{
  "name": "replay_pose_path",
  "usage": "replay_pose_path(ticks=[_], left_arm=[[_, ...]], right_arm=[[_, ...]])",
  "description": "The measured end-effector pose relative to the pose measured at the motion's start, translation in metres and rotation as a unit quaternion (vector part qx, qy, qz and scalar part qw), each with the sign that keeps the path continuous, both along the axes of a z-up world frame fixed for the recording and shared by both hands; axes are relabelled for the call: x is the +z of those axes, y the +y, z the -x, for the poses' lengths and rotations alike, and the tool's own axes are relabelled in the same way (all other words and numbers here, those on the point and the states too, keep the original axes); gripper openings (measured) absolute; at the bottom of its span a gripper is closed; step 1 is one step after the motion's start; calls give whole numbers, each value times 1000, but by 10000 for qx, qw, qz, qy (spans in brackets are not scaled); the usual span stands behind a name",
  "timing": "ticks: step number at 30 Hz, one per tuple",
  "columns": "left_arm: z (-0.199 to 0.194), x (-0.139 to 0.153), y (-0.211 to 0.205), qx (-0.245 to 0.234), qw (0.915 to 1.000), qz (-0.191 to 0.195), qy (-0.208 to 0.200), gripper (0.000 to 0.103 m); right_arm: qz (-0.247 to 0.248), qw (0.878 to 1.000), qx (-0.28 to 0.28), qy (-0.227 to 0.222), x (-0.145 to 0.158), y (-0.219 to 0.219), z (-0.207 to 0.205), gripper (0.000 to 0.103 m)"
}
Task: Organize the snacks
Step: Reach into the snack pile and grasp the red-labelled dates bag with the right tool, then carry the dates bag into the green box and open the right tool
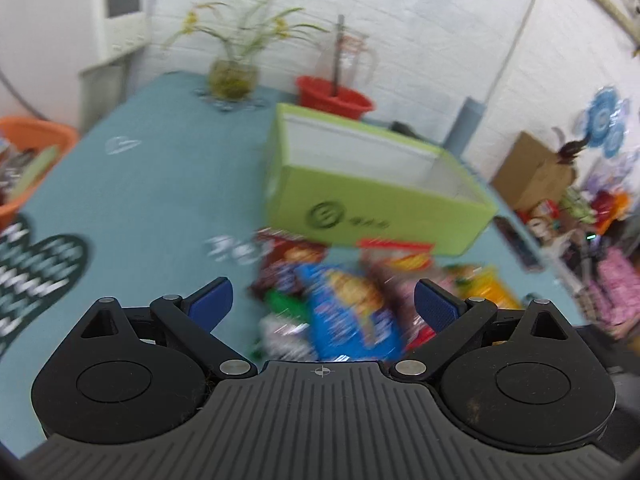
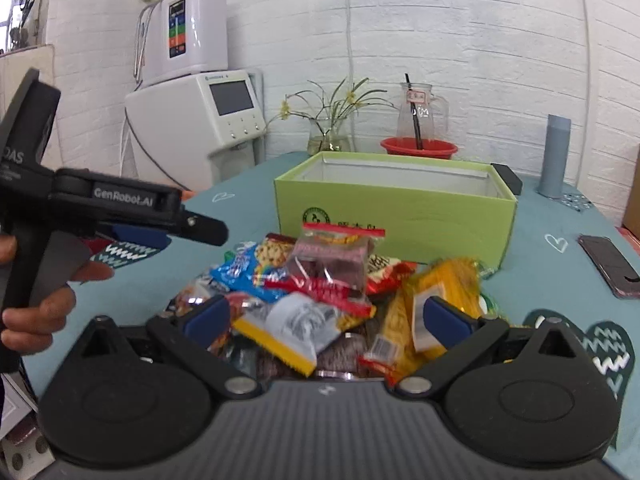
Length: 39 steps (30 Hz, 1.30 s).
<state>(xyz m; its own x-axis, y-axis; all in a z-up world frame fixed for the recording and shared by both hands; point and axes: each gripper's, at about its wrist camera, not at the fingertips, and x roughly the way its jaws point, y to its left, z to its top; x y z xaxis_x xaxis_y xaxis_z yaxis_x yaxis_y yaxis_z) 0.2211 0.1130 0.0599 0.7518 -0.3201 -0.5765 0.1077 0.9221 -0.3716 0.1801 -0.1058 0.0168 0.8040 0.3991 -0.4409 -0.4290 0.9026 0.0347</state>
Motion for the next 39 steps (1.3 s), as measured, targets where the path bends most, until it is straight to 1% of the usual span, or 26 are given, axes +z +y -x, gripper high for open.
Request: replay_pose_path(ticks=[2,3,4,7,9,11,14,15,16,17,18,19,20,23,25,27,29,31,33,36,39], left_arm=[[-25,5,-11,-393,9988,259,99,86],[-37,6,-16,-512,9979,320,215,82],[-45,5,-22,-606,9972,327,293,80],[-61,-3,-40,-883,9947,205,475,75],[-67,-11,-47,-1001,9931,168,583,68],[-73,-18,-51,-1061,9919,162,684,65],[-75,-25,-53,-1081,9917,74,692,59],[-74,-26,-53,-1090,9918,60,660,55],[-71,-29,-51,-1102,9920,53,618,54],[-70,-29,-49,-1126,9917,139,610,46],[-70,-30,-48,-1174,9907,271,624,32],[-70,-29,-47,-1205,9898,401,646,30],[-69,-28,-47,-1183,9902,413,623,28],[-67,-19,-46,-1177,9902,537,533,25],[-65,-7,-47,-1194,9905,574,365,25],[-68,9,-47,-1169,9913,568,179,26],[-79,25,-48,-1089,9929,469,25,26],[-97,39,-47,-994,9944,302,-172,27],[-123,47,-43,-859,9958,207,-260,27],[-165,47,-36,-640,9978,45,-191,27],[-203,34,-22,-471,9989,1,48,27]], right_arm=[[-26,9999,66,73,-2,5,-22,102],[-72,9998,82,178,-4,7,-34,102],[-92,9996,114,249,-7,8,-41,102],[-34,9993,130,347,-12,10,-54,102],[-49,9992,141,363,-13,10,-60,102],[-76,9989,203,414,-14,13,-65,101],[-67,9983,298,491,-20,16,-69,99],[-36,9987,267,436,-21,16,-68,89],[-82,9987,299,393,-20,15,-67,64],[-101,9987,271,409,-19,14,-67,62],[-70,9986,304,435,-18,15,-68,62],[-46,9986,302,427,-18,15,-68,62],[-58,9987,280,412,-17,15,-67,62],[-80,9992,253,315,-10,13,-63,62],[-101,9995,260,160,-1,12,-58,62],[-29,9996,270,-76,11,12,-59,62],[12,9992,316,-234,23,14,-70,62],[50,9987,387,-331,35,19,-90,62],[94,9984,437,-352,45,28,-119,62],[59,9985,530,-98,50,41,-169,62],[100,9977,626,252,41,57,-216,61]])
